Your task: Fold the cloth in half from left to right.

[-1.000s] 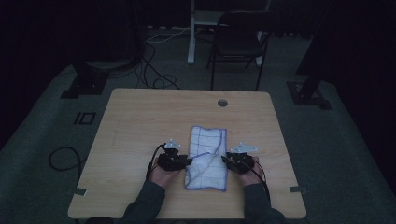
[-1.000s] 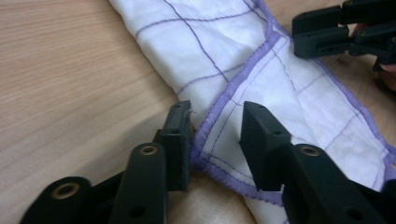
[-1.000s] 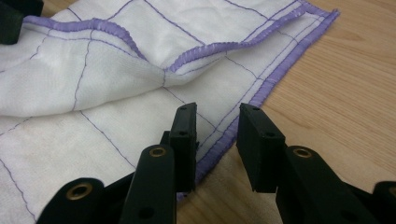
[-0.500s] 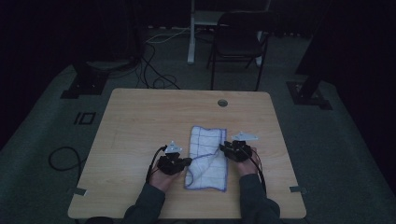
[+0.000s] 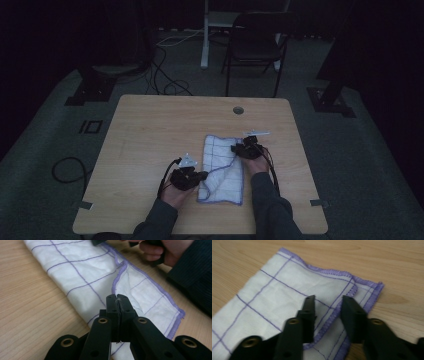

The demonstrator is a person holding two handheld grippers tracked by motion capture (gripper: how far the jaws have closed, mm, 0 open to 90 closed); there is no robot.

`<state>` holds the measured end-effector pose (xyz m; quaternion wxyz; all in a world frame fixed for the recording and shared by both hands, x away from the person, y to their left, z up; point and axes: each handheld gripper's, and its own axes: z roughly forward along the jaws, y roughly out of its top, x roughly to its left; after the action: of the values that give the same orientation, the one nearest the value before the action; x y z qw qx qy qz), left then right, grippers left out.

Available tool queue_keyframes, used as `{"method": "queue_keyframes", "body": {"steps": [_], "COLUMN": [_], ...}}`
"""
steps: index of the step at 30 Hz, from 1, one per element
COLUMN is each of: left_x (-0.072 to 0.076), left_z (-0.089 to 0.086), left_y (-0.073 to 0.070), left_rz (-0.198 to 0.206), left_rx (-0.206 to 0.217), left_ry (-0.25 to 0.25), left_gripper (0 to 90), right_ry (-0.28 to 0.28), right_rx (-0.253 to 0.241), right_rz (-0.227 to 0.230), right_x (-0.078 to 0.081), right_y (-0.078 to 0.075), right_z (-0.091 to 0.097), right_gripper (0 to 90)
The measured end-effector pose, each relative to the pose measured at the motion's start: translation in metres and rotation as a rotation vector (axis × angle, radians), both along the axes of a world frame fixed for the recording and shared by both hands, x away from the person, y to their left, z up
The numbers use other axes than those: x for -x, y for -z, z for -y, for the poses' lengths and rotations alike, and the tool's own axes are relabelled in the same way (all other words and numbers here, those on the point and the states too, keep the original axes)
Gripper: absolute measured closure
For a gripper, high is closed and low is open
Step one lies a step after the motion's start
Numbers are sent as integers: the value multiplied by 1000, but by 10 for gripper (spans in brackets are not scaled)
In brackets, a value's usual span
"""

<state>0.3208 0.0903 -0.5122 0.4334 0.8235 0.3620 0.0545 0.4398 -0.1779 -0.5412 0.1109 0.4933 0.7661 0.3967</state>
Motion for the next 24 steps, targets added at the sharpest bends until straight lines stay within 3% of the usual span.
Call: {"method": "queue_keyframes", "body": {"steps": [4,12,18,24], "left_x": [6,15,24,29], "left_z": [6,20,36,49], "left_y": [-4,-8,-6,-7], "left_rz": [13,21,6,4], "left_rx": [-1,16,41,62], "left_ry": [33,86,166,193], "left_gripper": [897,897,900,900], "right_ry": [15,24,34,34], "right_rx": [17,35,51,61], "right_rz": [37,91,95,111], "right_x": [2,-3,-7,-6], "right_y": [-5,-17,-20,-22], "right_z": [0,4,6,8], "right_gripper": [879,897,898,899]}}
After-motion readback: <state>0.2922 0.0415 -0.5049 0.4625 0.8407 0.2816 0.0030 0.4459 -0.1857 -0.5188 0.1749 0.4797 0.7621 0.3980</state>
